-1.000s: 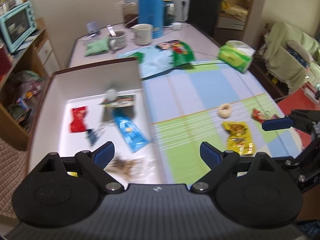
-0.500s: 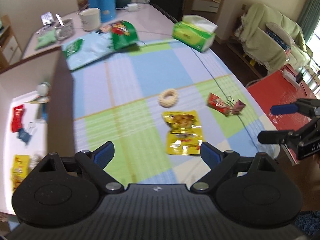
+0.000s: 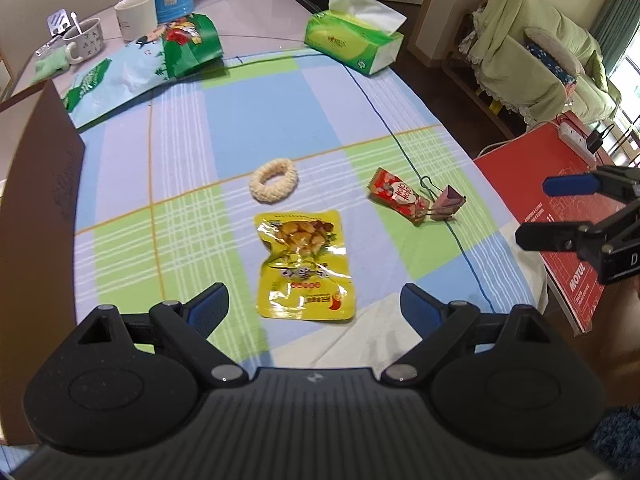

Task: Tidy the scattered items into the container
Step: 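Grasp the yellow snack packet with the left gripper while the right reaches the red candy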

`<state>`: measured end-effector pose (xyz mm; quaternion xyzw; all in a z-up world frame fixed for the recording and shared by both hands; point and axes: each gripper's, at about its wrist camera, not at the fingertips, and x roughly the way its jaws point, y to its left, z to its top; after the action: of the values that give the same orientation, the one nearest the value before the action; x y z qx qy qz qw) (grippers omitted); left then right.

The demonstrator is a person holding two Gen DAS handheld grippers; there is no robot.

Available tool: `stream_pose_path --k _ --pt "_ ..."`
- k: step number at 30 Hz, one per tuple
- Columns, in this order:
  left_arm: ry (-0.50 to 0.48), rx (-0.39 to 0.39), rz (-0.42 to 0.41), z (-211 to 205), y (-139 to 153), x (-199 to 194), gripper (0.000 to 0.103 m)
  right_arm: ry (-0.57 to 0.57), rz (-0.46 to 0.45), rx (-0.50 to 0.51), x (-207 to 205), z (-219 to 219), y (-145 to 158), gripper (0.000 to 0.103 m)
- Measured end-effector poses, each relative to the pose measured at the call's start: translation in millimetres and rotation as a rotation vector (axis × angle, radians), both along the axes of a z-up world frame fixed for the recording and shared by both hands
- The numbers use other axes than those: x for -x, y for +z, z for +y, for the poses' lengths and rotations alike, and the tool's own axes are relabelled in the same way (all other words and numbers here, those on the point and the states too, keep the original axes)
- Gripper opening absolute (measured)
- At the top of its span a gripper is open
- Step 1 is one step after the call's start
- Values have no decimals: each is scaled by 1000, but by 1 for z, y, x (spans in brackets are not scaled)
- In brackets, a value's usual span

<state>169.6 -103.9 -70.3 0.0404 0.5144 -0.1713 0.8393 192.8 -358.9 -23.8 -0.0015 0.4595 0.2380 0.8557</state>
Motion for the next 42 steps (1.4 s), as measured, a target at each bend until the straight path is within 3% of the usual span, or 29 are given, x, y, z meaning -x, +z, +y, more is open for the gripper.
stream_pose_path --k 13,20,23,26,27,36,41,42 --pt "-26 -34 59 -26 -54 -32 91 -34 47 15 -26 -24 -17 103" --pt "3 -53 59 -26 -84 -56 90 -29 87 11 -42 -24 -30 103" --pt "-29 -75 21 -30 -88 -56 92 -23 97 13 -49 -22 -36 103" --pt "-75 -111 -17 -34 -86 -51 77 -5 95 30 -53 -17 -43 103" --pt "-86 -111 -24 -34 -85 -50 67 3 93 37 -55 -15 -45 103" --pt "-135 -86 0 -13 -70 -37 57 145 44 102 -58 4 -60 103" --pt "-102 -101 11 5 -67 -32 57 243 -44 199 -56 19 -69 102" --pt "-95 -100 14 7 -68 -31 57 273 -66 224 -55 23 -72 90"
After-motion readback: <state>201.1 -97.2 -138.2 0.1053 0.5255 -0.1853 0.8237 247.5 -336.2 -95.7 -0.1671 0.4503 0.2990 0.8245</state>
